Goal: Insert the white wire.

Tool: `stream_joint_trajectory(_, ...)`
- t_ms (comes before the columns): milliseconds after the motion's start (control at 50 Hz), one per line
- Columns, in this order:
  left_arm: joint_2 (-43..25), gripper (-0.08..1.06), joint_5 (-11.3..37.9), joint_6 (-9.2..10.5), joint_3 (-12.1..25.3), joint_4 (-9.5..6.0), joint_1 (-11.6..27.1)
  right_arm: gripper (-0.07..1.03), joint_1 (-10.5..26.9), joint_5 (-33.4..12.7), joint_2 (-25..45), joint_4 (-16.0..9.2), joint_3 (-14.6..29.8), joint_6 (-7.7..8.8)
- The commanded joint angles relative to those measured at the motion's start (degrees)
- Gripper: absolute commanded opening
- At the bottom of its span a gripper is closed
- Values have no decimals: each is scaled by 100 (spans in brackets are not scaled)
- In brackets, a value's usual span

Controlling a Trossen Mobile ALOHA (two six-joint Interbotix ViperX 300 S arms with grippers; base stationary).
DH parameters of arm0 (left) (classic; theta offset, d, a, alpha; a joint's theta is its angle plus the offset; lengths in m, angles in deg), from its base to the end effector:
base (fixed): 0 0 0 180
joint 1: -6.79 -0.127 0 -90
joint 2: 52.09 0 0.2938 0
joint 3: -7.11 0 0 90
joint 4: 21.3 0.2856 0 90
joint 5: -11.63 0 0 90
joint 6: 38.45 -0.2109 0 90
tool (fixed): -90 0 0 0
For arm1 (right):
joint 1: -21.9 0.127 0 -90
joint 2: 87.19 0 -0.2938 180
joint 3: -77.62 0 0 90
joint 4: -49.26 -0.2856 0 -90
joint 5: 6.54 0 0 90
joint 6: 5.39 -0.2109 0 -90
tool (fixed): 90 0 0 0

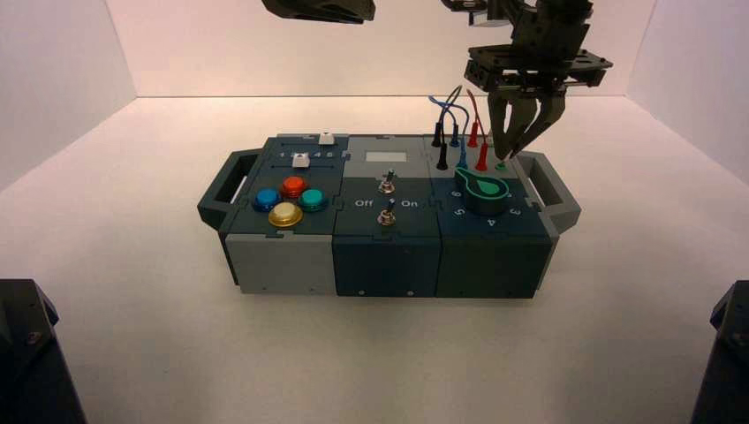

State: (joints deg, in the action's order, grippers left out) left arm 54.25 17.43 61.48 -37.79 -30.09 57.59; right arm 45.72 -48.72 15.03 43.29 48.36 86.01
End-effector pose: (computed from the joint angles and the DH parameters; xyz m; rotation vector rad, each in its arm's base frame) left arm 0.2139 -0.2674 0.1536 -0.0351 0.6932 -0.7692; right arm 0.2685 0.1346 0.0159 -0.2103 1.4561 0.3571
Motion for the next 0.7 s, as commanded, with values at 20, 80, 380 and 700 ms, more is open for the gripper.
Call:
stream_joint_trajectory(20, 62, 12, -35, -9, 149, 18, -18, -3, -9, 88, -141, 18, 44, -18)
stream_joint_trajectory(80, 62, 12, -35, -9, 141, 18, -18, -3, -18, 97, -141, 18, 44, -18)
stream_joint_trajectory(380, 70, 12, -35, -9, 141, 18, -26, -3, -9, 114, -18, 9, 97, -35)
stream_joint_trajectory(700, 70, 12, -35, -9, 158, 18, -53, -3, 18, 202, -18, -9, 105, -26)
